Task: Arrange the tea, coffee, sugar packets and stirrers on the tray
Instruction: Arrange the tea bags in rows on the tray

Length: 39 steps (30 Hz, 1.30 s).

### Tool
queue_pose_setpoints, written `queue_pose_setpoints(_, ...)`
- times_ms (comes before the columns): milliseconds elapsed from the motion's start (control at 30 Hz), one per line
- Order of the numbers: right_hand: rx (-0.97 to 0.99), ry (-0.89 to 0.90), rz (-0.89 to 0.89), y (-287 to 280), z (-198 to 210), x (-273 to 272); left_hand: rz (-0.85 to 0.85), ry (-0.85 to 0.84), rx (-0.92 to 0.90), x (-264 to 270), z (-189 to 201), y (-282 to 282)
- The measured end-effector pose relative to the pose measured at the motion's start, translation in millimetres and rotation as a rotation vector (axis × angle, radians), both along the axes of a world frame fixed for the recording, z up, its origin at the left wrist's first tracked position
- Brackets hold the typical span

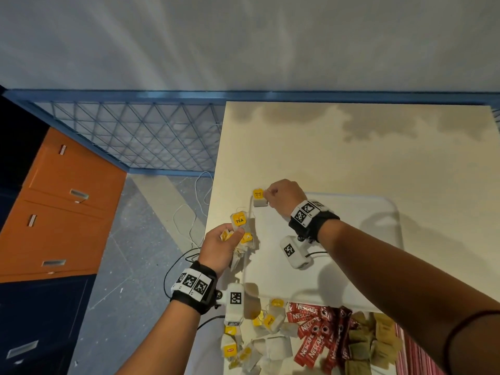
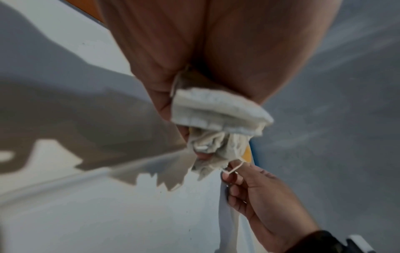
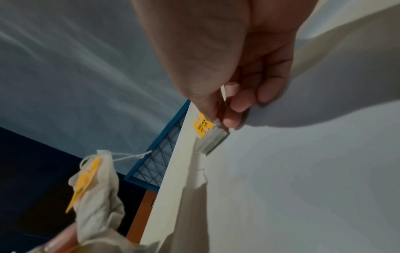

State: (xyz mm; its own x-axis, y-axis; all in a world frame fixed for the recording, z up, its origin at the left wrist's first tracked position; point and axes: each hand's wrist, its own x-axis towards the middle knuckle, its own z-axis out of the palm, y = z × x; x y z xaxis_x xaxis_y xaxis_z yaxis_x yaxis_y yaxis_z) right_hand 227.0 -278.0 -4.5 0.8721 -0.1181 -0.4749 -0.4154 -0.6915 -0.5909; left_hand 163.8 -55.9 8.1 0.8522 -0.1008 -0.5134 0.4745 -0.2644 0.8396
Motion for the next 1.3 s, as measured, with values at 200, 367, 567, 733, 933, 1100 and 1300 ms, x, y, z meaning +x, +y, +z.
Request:
queue_pose_setpoints(200, 0.002, -0.014, -0.052, -0.2, -8.9, -3.7, -0.017, 0.002, 0.013, 2.6, -5.9, -1.3)
queue_pose_setpoints(367, -0.032, -0.051, -0.061, 7.8, -10.8, -7.4, -0.027, -0.001, 0.022, 5.6, -4.3, -6.2)
queue_pose_setpoints(567, -0.106, 0.001, -0.053, 9.1, -7.4, -9.6, -0.071, 0.008, 0.016, 7.7, -0.4, -6.2)
queue_pose_setpoints(733, 0.071, -0.108, -0.112, 5.0, -3.8, -25.6, -0.096, 0.028, 0.016, 9.8, -2.8, -3.3)
queue_pose_setpoints(933, 0.526, -0.072, -0.031, 10.6, 4.2, -59.3, -0.158, 0.039, 0.004, 8.2, -3.8, -6.5)
queue_pose_setpoints(1100, 0.519, -0.06, -0.005, 12.0, -4.2, -73.3, -0.227, 0.016, -0.031, 6.2, -3.3, -12.6)
queue_pose_setpoints(1300, 0.521, -0.06, -0.066, 4.0, 2.8, -72.1, -0.199, 0.058, -0.062, 1.6, -10.3, -11.1)
